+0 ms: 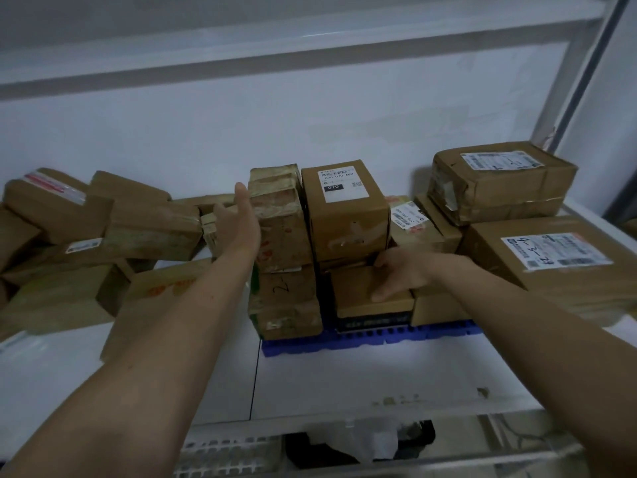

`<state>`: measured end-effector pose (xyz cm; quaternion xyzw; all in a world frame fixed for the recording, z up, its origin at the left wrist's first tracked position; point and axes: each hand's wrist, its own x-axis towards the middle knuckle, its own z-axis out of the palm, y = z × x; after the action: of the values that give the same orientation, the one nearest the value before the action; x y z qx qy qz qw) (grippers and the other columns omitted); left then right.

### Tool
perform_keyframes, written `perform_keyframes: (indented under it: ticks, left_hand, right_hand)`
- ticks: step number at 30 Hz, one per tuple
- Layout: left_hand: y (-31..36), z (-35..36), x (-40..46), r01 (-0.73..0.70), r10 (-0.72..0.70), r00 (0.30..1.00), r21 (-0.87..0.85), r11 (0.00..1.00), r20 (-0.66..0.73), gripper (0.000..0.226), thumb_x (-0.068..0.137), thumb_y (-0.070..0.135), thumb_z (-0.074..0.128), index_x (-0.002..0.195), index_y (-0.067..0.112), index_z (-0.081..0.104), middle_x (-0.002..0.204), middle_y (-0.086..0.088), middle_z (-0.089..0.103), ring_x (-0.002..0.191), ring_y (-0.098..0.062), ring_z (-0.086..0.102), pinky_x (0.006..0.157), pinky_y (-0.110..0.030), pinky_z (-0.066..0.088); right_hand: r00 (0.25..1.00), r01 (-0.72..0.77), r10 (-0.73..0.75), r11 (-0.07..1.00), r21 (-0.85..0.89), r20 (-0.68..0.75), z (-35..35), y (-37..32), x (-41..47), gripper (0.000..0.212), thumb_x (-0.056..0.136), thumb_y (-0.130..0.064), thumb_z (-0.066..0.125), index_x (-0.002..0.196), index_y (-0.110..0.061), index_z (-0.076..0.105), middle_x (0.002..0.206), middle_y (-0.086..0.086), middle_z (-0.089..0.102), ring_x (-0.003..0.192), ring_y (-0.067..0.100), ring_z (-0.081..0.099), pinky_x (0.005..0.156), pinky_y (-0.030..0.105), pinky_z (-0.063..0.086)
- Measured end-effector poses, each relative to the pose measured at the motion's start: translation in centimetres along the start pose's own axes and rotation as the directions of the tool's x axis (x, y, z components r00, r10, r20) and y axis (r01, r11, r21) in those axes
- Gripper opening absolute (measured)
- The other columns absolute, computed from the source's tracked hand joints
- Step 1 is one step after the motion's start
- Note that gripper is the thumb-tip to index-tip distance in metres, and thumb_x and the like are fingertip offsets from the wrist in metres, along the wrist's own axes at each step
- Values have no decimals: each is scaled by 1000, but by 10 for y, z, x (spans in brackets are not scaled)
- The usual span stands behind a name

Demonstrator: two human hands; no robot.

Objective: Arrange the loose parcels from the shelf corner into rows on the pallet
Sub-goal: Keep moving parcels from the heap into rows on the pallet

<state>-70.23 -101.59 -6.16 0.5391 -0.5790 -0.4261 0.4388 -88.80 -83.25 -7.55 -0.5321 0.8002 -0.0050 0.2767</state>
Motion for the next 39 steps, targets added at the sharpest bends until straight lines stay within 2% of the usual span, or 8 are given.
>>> perform_keyframes:
  ticks: [5,10,16,21,25,29,33,39]
  left_hand:
    - [-5,-2,-24,22,-22,1000,-40,999,12,107,76,76,28,144,-6,27,147,-21,38,132,-39,40,105,-57,35]
    - [-10,-10,-42,-91,95,993,60,994,-67,79,90,64,32,146,9,30,154,-9,29,140,-29,29,112,-51,26]
    - [28,-13,-55,-391,391,902,36,920,-183,62,97,48,35,145,9,29,143,-7,38,129,-19,38,104,-35,35]
    - [66,6,-76,-578,569,805,-3,816,-167,46,100,35,39,135,5,43,131,-8,49,121,-20,45,103,-34,37]
    - [79,27,-90,-701,711,702,143,698,-30,36,100,21,41,131,5,50,130,-11,54,123,-24,44,101,-31,35]
    - [79,52,-93,-779,750,613,350,520,250,37,97,16,43,132,10,52,135,-7,53,128,-25,40,110,-38,30]
    - [72,78,-90,-785,570,582,584,207,580,43,89,26,54,131,22,51,137,0,51,126,-23,43,104,-38,27]
    - [67,103,-83,-761,407,633,626,170,659,50,86,27,61,134,19,49,133,-7,53,121,-28,44,91,-36,39]
  right_hand:
    - [997,21,-39,963,-268,-60,28,-8,8,100,69,-31,80,148,-14,22,150,9,27,138,28,28,108,41,38]
    - [985,146,-169,936,-321,-44,31,-16,4,105,64,-30,81,148,-21,19,145,5,25,135,28,25,107,46,34]
    - [972,233,-228,964,-132,53,-28,-18,-33,91,66,-39,81,141,-28,31,134,-5,37,121,20,42,91,33,42]
    - [959,285,-269,905,315,-95,-82,-2,-79,76,70,-31,81,135,-27,42,120,-9,51,107,10,54,85,23,50]
    - [937,325,-164,733,597,-308,-105,24,-102,62,75,-21,77,130,-25,50,116,3,58,98,17,63,61,19,53]
    - [843,340,128,624,703,-522,-113,43,-98,54,76,-25,73,125,-21,52,105,6,65,84,16,66,57,24,52]
    - [673,84,415,779,621,-612,-107,51,-65,69,71,-42,71,129,-15,46,127,13,52,115,30,51,92,44,49]
    - [689,-165,464,849,502,-557,-87,50,-24,76,75,-46,69,134,-11,36,137,19,38,129,36,32,95,46,39]
